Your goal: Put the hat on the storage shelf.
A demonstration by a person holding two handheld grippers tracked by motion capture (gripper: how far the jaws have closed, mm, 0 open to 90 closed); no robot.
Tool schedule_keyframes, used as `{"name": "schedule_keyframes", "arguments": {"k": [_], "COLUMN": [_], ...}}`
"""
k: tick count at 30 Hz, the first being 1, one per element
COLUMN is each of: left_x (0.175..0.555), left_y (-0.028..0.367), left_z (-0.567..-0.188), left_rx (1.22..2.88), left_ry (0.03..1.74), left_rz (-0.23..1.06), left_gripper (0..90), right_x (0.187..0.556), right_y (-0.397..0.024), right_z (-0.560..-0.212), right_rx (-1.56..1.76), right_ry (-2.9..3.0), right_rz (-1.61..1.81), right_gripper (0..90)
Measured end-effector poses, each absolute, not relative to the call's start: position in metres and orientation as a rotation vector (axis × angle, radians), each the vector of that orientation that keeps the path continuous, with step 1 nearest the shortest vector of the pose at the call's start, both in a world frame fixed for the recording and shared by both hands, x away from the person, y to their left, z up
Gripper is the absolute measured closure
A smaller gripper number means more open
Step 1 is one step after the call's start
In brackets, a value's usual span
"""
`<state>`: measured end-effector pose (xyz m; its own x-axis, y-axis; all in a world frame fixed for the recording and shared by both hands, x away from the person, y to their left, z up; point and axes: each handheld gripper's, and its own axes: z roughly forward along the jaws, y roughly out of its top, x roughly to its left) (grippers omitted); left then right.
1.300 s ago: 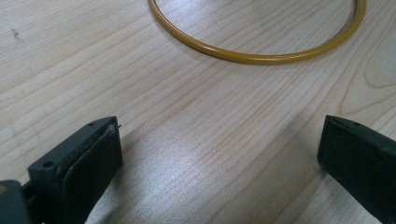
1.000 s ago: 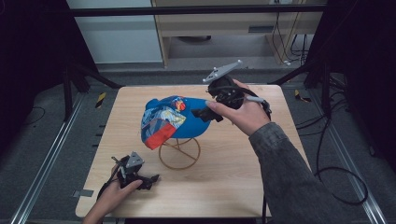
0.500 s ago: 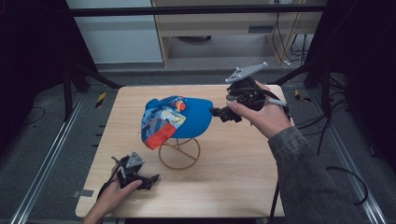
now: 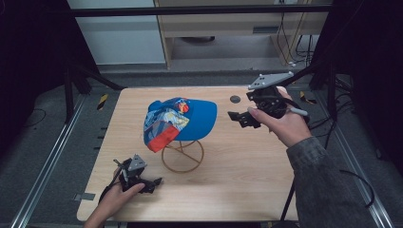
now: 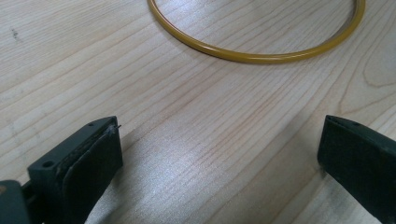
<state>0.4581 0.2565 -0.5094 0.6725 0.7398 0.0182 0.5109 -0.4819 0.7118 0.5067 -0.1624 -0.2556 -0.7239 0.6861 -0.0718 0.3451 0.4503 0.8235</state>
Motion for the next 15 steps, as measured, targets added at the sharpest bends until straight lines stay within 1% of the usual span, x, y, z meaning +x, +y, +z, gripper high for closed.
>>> {"name": "schedule_keyframes", "arguments": {"k": [8, 15], "left_x": [0.458, 0.458], "left_y": [0.257, 0.257], "left_z": [-0.509, -0.509], "left_rx": [2.196, 2.196], "left_ry": [0.954, 0.953], "left_rz": [0.423, 0.423], "left_gripper": [0.0, 0.0], "right_x": [0.506, 0.504], "right_y": [-0.182, -0.19], "right_z": [-0.277, -0.279], "right_rx": [0.909, 0.924], "right_ry": [2.294, 2.274], "right_rz": [1.15, 1.148], "right_gripper": [12.1, 12.0]}}
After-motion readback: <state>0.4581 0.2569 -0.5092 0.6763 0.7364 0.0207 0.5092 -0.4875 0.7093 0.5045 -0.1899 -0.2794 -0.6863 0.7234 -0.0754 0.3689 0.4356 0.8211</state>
